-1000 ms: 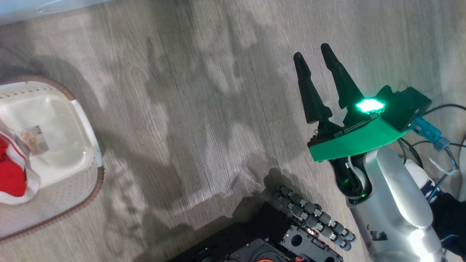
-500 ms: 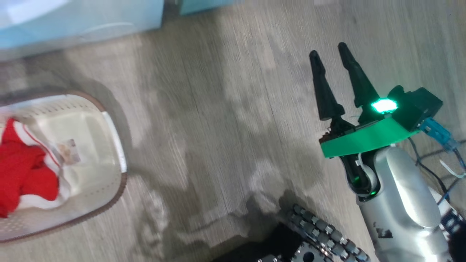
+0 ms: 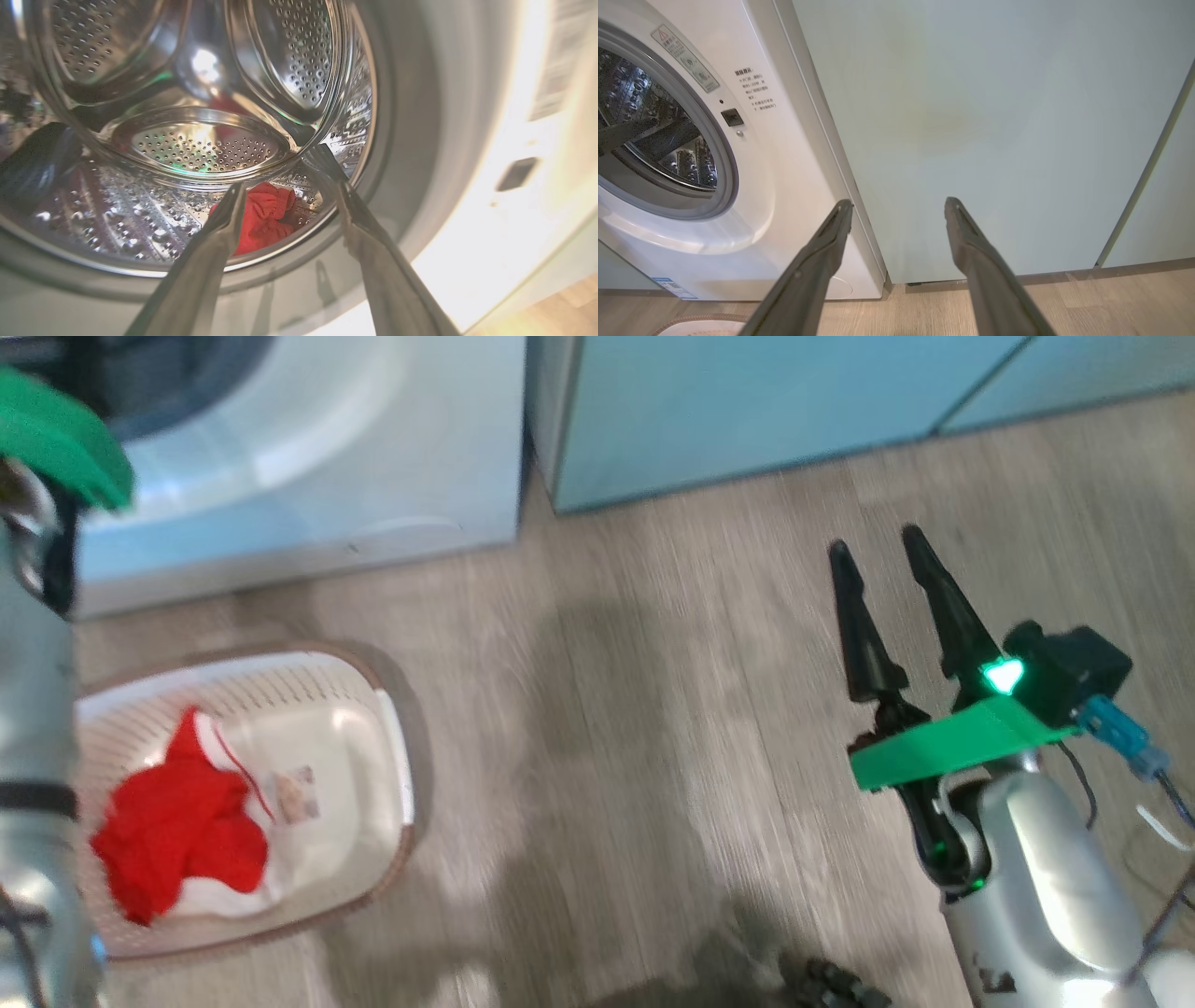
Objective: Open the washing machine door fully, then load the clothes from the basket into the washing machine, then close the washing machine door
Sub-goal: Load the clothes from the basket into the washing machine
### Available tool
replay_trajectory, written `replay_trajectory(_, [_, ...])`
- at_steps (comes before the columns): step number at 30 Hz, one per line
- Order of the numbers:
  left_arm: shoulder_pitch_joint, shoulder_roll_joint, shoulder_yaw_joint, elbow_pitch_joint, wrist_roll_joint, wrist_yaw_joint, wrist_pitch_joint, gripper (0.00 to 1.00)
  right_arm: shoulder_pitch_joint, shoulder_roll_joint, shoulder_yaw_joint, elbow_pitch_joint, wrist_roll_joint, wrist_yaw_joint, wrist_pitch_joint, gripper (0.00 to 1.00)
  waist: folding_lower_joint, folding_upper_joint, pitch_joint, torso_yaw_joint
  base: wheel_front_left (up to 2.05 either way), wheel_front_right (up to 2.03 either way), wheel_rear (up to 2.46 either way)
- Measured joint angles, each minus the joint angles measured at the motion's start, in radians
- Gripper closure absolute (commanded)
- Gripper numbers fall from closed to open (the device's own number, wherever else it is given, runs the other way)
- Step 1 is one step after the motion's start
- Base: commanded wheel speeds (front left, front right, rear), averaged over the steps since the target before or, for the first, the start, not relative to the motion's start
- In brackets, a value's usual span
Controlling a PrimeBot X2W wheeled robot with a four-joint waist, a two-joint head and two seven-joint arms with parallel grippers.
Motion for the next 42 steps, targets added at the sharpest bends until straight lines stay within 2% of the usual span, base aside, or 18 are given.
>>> replay_trajectory(7, [0.224,-0.073,0.017,-0.142,-0.022,0.002,0.0,0.0,0.073,0.0,-0.031,0.016,-0.038,0.0,0.0,0.0,0.0,0.0,-0.132,0.048,0.0,0.0,0.0])
replay_trajectory(14, [0.45,-0.138,0.033,-0.302,-0.006,0.038,0.0,0.0,0.13,0.0,-0.046,0.026,-0.047,0.0,0.0,0.0,0.0,0.0,-0.249,0.09,0.0,0.0,0.0])
replay_trajectory(21, [0.66,-0.201,0.063,-0.419,-0.004,0.055,0.0,0.0,0.198,0.0,-0.049,0.035,-0.057,0.0,0.0,0.0,-0.0001,0.0,-0.345,0.122,0.0,0.0,0.0])
replay_trajectory(32, [0.867,-0.254,0.077,-0.551,-0.002,0.082,0.0,0.0,0.232,0.0,-0.031,0.025,-0.063,0.0,0.009,0.0,-0.0001,0.0,-0.413,0.153,0.0,0.0,0.0])
replay_trajectory(42, [0.976,-0.262,0.011,-0.63,-0.018,0.148,0.0,0.0,0.263,0.0,-0.037,0.017,-0.061,0.0,0.009,0.0,-0.0001,0.0,-0.432,0.163,0.0,0.0,0.0])
